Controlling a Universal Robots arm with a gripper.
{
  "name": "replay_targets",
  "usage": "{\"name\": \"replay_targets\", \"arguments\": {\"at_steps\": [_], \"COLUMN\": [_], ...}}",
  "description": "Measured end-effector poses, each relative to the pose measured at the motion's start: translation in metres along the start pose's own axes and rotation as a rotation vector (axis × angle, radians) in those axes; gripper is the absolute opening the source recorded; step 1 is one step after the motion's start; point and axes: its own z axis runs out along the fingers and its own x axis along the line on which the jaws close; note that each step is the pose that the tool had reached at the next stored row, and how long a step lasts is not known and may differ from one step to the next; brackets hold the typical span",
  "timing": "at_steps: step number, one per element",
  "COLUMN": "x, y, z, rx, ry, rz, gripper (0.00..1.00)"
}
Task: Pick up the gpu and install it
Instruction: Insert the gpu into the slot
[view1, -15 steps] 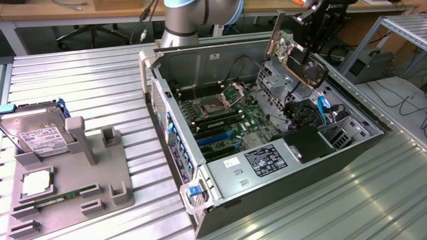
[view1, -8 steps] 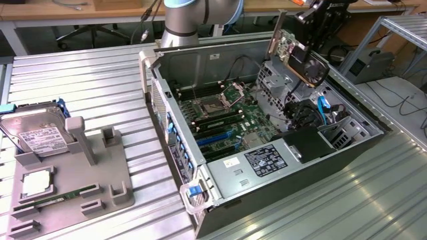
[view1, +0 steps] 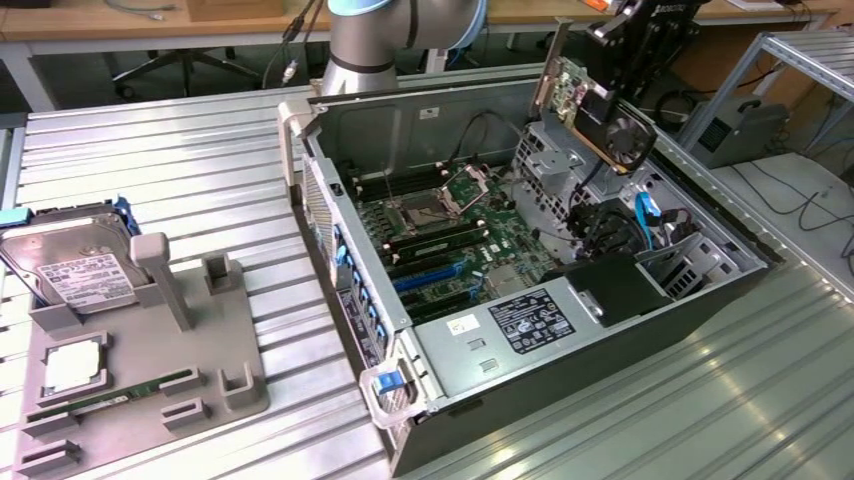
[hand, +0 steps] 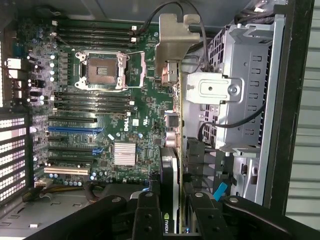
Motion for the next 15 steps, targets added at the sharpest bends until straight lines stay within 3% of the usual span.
{"name": "replay_targets", "arguments": {"at_steps": [10,15], "x": [0.0,0.0], "y": [0.0,0.0], "z": [0.0,0.0], "rx": [-0.0001,-0.0013], "ry": [-0.0002,-0.0029], "rz": [-0.005,-0.079], "gripper": [0.27,0.27]}}
